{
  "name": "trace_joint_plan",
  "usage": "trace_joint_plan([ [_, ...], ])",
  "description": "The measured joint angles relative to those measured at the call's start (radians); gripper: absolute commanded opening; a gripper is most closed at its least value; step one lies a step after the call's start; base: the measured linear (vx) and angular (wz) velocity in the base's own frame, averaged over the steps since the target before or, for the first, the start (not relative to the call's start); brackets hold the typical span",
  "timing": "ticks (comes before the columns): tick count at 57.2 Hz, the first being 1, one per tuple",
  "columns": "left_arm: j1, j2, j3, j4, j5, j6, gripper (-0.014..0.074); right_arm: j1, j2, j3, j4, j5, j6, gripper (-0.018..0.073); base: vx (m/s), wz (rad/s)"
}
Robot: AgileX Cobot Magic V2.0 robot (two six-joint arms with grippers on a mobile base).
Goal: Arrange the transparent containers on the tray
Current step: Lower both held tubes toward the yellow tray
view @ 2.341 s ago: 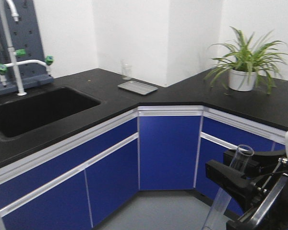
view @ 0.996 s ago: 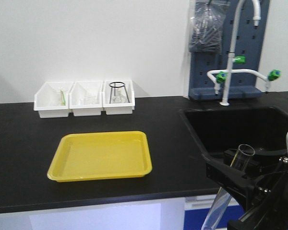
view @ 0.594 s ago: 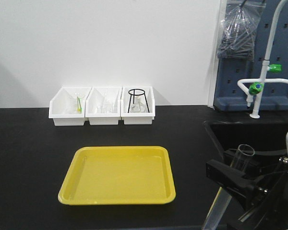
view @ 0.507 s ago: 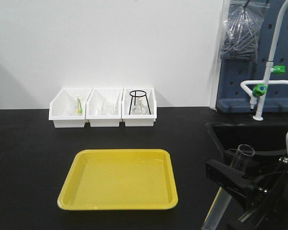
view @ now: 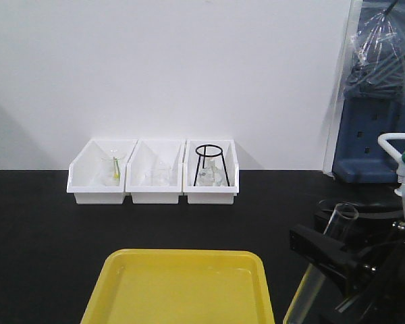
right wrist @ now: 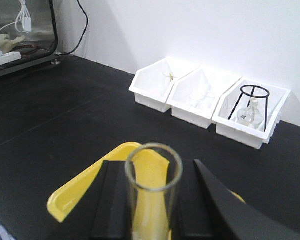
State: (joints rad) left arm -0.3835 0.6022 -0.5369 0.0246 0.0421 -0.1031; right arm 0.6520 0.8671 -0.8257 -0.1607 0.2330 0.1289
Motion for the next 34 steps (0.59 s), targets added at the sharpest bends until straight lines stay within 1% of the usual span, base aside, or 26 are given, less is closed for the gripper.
trace_joint_plan([
  [17,0.0,0.0,0.0,0.0,0.0,0.0,0.0201,0.0,0.0,0.0,0.0,0.0,0.0,-0.0008,0.2,0.0],
  [34,0.0,0.0,0.0,0.0,0.0,0.0,0.0201,0.0,0.0,0.0,0.0,0.0,0.0,-0.0008,0.1,0.03],
])
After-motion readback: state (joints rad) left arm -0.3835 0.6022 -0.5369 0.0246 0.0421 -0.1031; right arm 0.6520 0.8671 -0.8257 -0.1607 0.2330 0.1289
